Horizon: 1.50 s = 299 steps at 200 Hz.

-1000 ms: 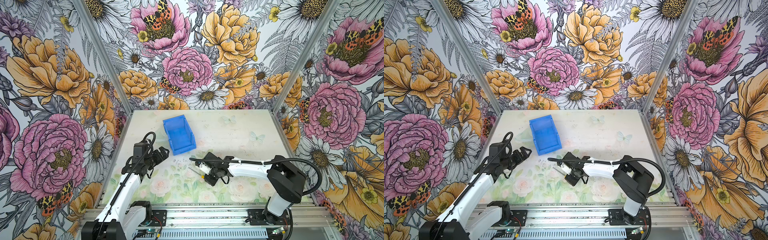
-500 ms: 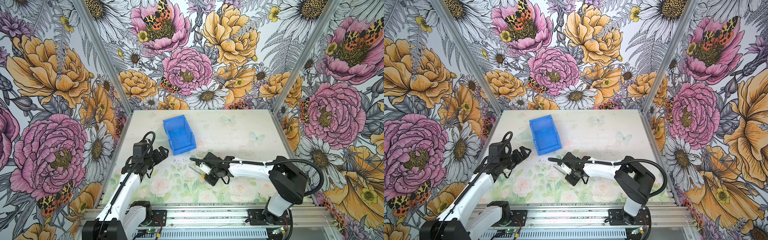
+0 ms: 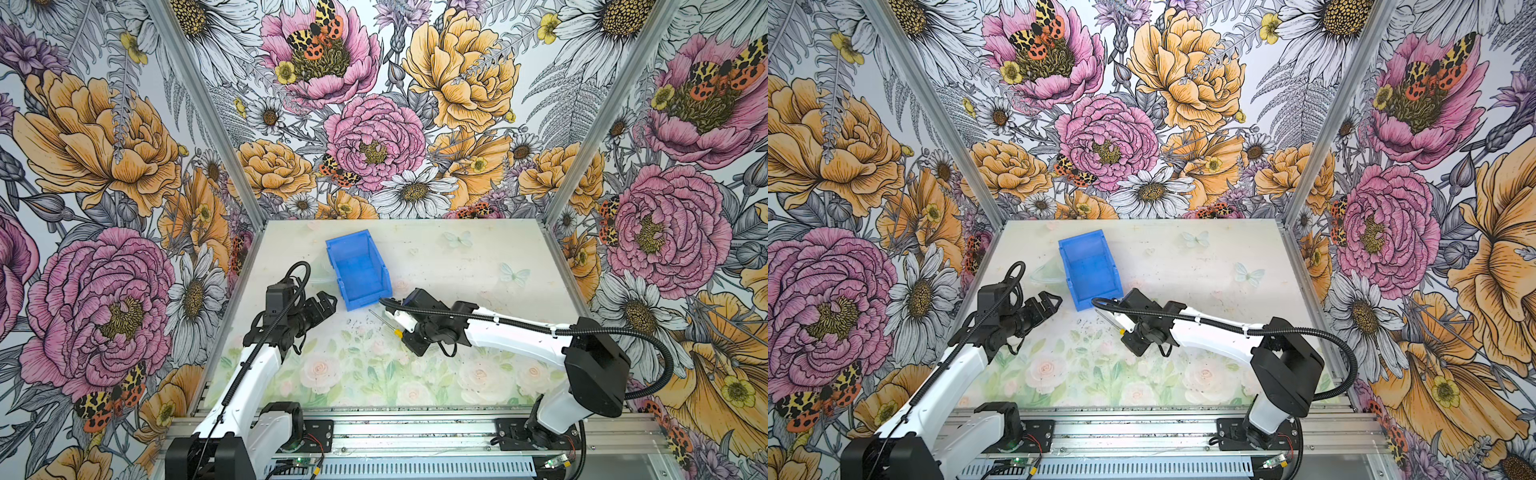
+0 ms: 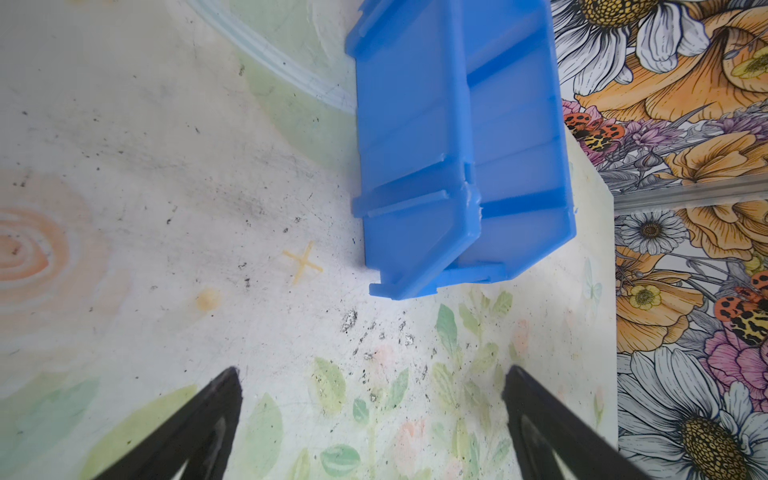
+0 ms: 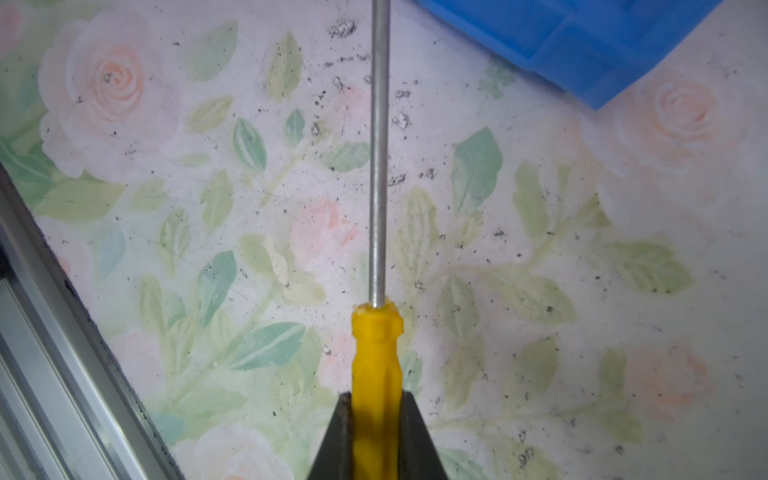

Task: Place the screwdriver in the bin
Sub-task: 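Lift the screwdriver with the right gripper and carry it over the blue bin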

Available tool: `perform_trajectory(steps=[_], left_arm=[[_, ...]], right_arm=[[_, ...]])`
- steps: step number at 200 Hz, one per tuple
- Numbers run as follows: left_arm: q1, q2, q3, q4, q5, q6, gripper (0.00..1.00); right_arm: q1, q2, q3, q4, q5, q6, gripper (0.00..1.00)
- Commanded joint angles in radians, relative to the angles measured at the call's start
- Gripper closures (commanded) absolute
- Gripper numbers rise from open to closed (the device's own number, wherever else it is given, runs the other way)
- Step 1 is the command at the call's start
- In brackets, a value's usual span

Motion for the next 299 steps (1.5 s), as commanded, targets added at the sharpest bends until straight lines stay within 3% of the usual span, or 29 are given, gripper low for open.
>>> perform_trajectory(steps=[1, 108, 209, 299], left_arm=[[0.011, -0.010, 0.021, 0.028, 0.009, 0.043, 0.01], [0.058, -0.013, 0.093, 0.006, -0.012, 0.101, 0.01], [0.106, -0.010, 0.081, 0.071, 0.012, 0.113, 0.01], [0.124, 0.023, 0.079, 0.111, 0.014, 0.099, 0.01]], right_arm=[[-0.006, -0.009, 0.085, -0.003, 0.049, -0.002, 1.00], [-0.128, 0.129, 0.379, -0.025, 0.064, 0.090, 1.00], [-0.171, 0.298, 0.620, -0.026, 0.042, 0.179, 1.00], [-0.198, 0.543, 0.930, -0.023, 0.025, 0.243, 1.00]])
